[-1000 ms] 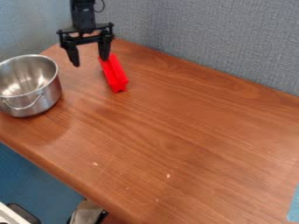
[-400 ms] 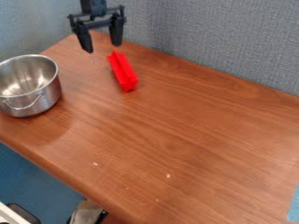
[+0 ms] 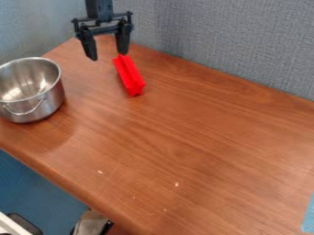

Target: Move the red object from the metal pot to the table

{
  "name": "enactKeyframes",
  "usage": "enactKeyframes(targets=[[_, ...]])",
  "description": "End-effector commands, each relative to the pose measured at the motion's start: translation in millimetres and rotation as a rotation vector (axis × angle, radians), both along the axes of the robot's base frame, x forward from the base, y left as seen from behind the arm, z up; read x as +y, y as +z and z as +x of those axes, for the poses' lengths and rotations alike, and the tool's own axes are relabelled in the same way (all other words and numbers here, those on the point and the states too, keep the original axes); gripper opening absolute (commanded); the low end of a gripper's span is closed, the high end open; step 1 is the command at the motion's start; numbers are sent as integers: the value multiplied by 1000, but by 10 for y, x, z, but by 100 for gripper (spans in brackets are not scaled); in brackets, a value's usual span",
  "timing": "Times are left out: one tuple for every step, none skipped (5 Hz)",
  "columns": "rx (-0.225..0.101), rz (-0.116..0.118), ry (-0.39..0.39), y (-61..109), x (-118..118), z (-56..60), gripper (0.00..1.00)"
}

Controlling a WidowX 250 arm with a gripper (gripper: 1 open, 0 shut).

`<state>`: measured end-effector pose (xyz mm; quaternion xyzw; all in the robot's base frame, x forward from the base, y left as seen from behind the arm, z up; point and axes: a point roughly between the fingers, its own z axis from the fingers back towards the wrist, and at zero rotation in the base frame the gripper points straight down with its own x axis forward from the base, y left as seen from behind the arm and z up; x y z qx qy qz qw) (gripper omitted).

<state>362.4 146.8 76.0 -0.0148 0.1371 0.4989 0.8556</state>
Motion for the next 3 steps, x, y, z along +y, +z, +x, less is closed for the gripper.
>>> enactKeyframes(targets=[[-89,54,-52,426,-101,22,100],[-70,22,-48,195,-109,150,100],[-51,-2,-68,-56,-120,261,100]])
